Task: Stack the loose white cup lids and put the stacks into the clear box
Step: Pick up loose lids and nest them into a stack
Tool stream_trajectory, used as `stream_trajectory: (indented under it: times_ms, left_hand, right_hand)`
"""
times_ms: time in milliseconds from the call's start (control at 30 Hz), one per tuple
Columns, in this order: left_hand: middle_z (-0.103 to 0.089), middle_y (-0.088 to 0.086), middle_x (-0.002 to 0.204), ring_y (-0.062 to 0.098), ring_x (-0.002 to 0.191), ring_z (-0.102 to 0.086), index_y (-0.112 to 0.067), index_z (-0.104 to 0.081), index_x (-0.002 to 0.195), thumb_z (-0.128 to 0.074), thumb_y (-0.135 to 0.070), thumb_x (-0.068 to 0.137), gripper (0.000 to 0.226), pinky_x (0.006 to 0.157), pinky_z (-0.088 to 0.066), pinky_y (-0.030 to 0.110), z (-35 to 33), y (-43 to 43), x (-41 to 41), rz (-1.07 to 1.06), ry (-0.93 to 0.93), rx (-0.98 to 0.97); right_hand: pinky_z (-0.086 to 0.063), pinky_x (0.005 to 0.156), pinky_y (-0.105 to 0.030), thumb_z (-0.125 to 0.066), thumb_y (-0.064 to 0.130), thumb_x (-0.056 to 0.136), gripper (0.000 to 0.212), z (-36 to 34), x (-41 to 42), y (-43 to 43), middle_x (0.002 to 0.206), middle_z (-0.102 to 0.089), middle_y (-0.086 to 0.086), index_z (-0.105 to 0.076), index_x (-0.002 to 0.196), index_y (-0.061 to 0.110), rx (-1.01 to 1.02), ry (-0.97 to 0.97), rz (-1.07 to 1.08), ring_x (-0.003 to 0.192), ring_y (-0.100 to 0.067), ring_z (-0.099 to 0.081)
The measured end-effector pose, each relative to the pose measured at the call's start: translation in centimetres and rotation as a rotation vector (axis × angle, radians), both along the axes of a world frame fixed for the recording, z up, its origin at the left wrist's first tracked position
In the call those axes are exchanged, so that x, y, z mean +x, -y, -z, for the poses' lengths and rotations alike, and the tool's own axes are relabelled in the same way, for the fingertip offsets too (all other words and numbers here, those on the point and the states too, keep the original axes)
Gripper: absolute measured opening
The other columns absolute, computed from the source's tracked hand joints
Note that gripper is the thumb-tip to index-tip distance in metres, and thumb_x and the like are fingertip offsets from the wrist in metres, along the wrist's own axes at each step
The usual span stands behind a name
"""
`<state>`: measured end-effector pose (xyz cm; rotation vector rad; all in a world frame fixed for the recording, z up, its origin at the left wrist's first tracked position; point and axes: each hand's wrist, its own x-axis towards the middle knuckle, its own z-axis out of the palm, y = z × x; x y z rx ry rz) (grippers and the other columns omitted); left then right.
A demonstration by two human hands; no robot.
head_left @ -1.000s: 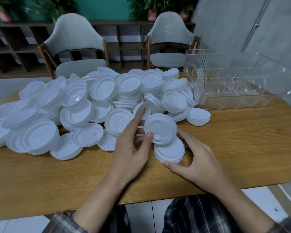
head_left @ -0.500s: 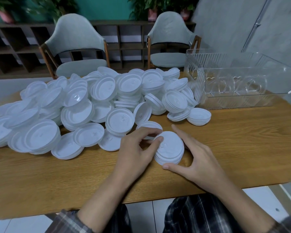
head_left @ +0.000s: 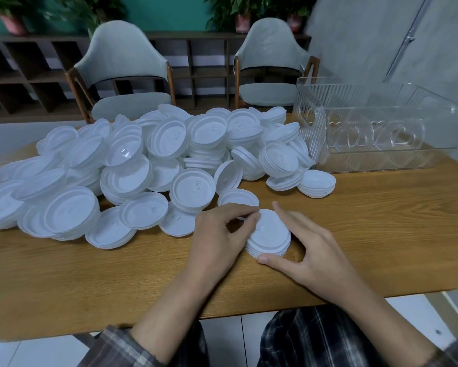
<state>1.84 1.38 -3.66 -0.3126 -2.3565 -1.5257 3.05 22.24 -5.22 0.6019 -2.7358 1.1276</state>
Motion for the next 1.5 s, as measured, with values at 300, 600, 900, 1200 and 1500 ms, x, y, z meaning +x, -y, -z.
stream_trajectory:
  times_ms: [300, 600, 900, 1200, 1500]
  left_hand:
    - [-0.079, -0.019, 0.096, -0.005, 0.094, -0.072, -0.019, -0.085, 0.099, -0.08, -0.014, 0.092, 0.01, 0.084, -0.052, 0.011, 0.0, -0.1, 0.0, -0.004, -0.001, 0.023]
    - [-0.08, -0.016, 0.094, -0.005, 0.092, -0.072, -0.017, -0.086, 0.097, -0.081, -0.017, 0.092, 0.007, 0.082, -0.05, 0.009, 0.2, 0.1, -0.6, 0.018, 0.043, 0.007]
    - [-0.079, -0.017, 0.103, -0.006, 0.099, -0.07, -0.018, -0.084, 0.104, -0.073, -0.022, 0.098, 0.013, 0.085, -0.05, 0.011, 0.7, 0.5, -0.5, 0.052, 0.025, -0.066]
    - [-0.077, -0.009, 0.112, 0.005, 0.107, -0.067, -0.014, -0.079, 0.115, -0.071, -0.01, 0.094, 0.022, 0.09, -0.052, 0.02, 0.9, 1.2, -0.1, -0.083, -0.26, -0.272]
    - [-0.076, -0.006, 0.106, 0.016, 0.101, -0.07, -0.017, -0.077, 0.103, -0.078, -0.012, 0.091, 0.013, 0.085, -0.056, 0.031, 1.7, 1.8, -0.9, -0.121, -0.198, -0.526]
  right_hand:
    - [-0.04, 0.111, -0.023, -0.068, 0.079, 0.078, 0.099, -0.2, 0.0, -0.1, 0.143, -0.047, 0.03, -0.033, 0.161, 0.037, 0.02, 0.024, -0.007, 0.137, 0.006, -0.044]
    - [-0.039, 0.117, -0.029, -0.065, 0.078, 0.083, 0.097, 0.1, -0.1, 0.0, 0.153, -0.041, 0.028, -0.033, 0.162, 0.033, 0.044, 0.024, -0.011, 0.143, 0.006, -0.037]
    - [-0.036, 0.118, -0.03, -0.058, 0.082, 0.084, 0.1, 0.1, -0.3, 0.1, 0.156, -0.037, 0.029, -0.029, 0.164, 0.029, 0.112, 0.015, -0.01, 0.145, 0.004, -0.032]
    - [-0.037, 0.116, -0.025, -0.066, 0.074, 0.082, 0.096, 0.2, -0.2, 0.0, 0.149, -0.046, 0.023, -0.037, 0.161, 0.026, 0.06, -0.026, 0.033, 0.141, 0.002, -0.04]
    - [-0.028, 0.104, -0.002, -0.088, 0.048, 0.076, 0.081, -0.9, -0.8, -0.7, 0.137, -0.053, 0.025, -0.055, 0.147, 0.029, 0.022, -0.039, 0.077, 0.131, 0.009, -0.046]
